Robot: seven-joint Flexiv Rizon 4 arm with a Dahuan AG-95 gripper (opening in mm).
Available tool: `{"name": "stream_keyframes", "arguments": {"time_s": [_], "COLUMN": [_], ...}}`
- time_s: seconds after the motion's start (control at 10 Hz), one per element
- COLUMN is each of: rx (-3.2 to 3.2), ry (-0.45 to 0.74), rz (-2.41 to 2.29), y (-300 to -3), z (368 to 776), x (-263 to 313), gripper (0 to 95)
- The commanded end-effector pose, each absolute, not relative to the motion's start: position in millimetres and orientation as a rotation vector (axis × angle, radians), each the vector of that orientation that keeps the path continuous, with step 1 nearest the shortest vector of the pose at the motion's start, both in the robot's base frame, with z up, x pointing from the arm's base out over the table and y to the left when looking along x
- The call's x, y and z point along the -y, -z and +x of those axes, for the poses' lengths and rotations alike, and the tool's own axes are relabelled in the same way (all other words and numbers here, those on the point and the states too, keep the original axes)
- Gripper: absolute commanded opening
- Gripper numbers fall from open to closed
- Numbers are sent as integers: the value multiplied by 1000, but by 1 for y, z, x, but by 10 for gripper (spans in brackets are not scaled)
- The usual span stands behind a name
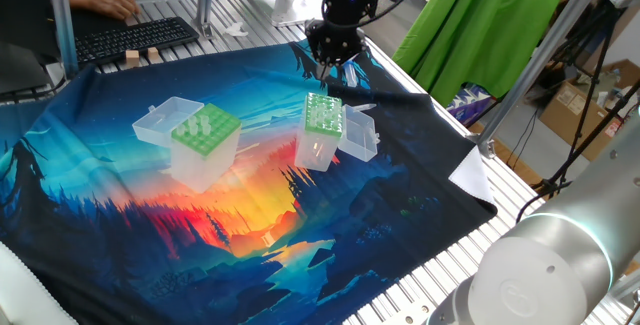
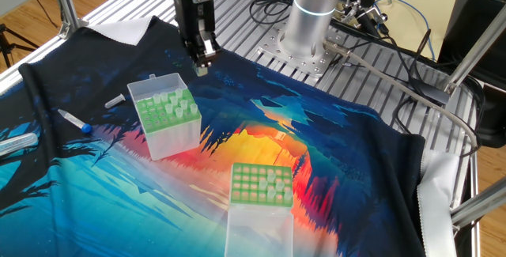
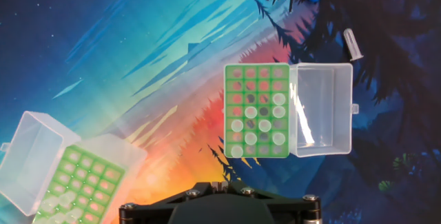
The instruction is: Transfer all large pipette tips from one holder to another
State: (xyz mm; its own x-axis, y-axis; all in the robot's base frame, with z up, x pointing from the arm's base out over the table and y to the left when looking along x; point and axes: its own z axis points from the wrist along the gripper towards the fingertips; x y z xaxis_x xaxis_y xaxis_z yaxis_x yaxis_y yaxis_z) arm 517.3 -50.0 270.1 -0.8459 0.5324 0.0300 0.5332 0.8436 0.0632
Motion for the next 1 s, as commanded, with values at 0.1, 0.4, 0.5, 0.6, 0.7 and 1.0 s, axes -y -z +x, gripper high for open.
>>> {"name": "stream_keyframes", "arguments": {"time_s": [0.1, 0.4, 0.5, 0.6, 0.7, 1.0], "rx": [2994, 2983, 2984, 2972, 2959, 2961], "ry": [109, 107, 106, 110, 110, 117], "rz": [-873, -891, -887, -879, -890, -909], "y": [-271, -271, -271, -271, -271, -271], "z": [519, 519, 519, 519, 519, 519], "x": [50, 50, 50, 50, 50, 50], "gripper": [0, 0, 0, 0, 0, 0]}}
